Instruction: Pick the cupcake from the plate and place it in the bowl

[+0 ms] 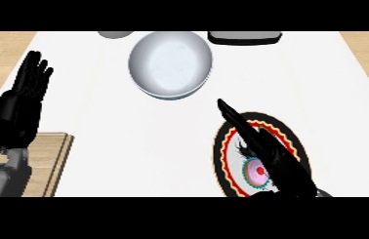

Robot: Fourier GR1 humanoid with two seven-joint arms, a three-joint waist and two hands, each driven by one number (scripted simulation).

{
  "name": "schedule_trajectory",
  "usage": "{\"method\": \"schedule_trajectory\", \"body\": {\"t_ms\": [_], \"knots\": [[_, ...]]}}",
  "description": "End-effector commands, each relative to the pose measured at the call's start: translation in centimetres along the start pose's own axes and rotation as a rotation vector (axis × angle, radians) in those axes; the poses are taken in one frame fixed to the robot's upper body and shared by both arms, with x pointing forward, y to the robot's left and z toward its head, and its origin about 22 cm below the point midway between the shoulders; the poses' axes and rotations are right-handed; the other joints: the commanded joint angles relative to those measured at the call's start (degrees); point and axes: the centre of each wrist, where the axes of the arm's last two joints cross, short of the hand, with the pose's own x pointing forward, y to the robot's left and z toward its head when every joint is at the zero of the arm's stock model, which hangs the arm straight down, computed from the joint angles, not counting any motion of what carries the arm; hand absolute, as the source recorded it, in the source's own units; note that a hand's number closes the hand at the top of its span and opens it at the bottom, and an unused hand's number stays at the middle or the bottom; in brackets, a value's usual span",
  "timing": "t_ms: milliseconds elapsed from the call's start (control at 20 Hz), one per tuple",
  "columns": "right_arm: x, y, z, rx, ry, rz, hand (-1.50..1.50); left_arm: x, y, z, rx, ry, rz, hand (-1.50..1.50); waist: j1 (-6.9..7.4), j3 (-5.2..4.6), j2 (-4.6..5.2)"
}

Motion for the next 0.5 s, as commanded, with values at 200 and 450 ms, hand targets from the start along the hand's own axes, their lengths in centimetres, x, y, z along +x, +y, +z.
{"method": "schedule_trajectory", "body": {"t_ms": [200, 450], "knots": [[6.4, 2.4, 7.7, 0.097, -0.041, 0.165, -1.50, -1.6, 3.3, -1.2, 0.059, -0.022, 0.064, 0.00, -1.29, 0.18, 0.49], [11.9, -1.2, 7.5, 0.113, 0.057, 0.445, -1.50, -1.6, 3.3, -0.7, 0.050, -0.028, 0.048, 0.00, -1.27, 0.09, 0.33]]}}
